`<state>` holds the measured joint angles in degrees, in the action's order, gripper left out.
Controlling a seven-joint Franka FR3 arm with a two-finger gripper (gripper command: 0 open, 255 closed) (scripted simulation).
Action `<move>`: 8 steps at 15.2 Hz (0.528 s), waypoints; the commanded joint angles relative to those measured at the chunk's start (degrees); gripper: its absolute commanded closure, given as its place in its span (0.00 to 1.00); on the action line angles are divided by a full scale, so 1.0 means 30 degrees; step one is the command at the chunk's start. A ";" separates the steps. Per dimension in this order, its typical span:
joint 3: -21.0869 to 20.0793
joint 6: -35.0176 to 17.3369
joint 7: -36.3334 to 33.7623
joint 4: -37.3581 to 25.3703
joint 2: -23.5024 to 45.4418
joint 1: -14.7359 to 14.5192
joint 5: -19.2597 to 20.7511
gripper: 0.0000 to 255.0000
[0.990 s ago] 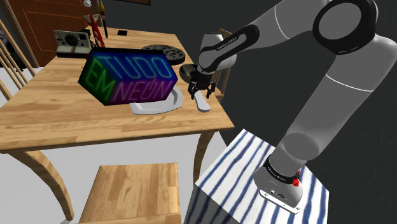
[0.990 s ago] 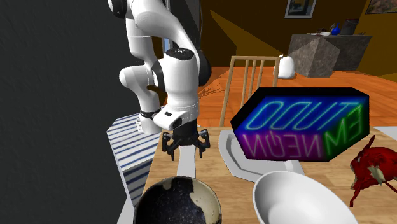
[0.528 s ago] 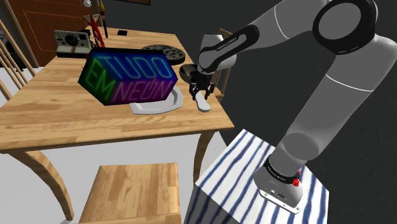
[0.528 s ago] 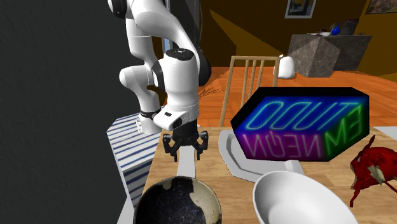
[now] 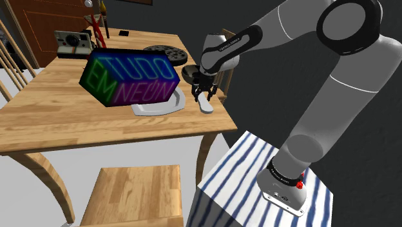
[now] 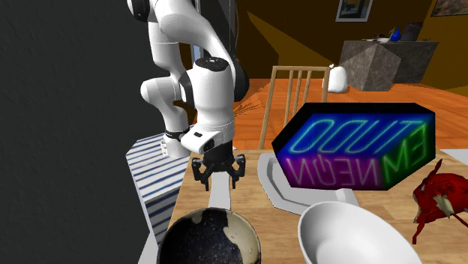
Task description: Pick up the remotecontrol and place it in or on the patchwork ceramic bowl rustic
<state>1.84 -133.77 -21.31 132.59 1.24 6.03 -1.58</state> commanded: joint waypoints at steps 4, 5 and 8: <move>0.0001 0.1023 -0.0047 -0.0384 -0.0639 0.0000 0.0053 1.00; 0.0001 0.1281 -0.0059 -0.0490 -0.0791 0.0000 0.0065 1.00; 0.0001 0.2054 -0.0091 -0.0835 -0.1220 0.0002 0.0097 1.00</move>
<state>1.81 -128.27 -21.62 130.45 -2.12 6.01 -1.31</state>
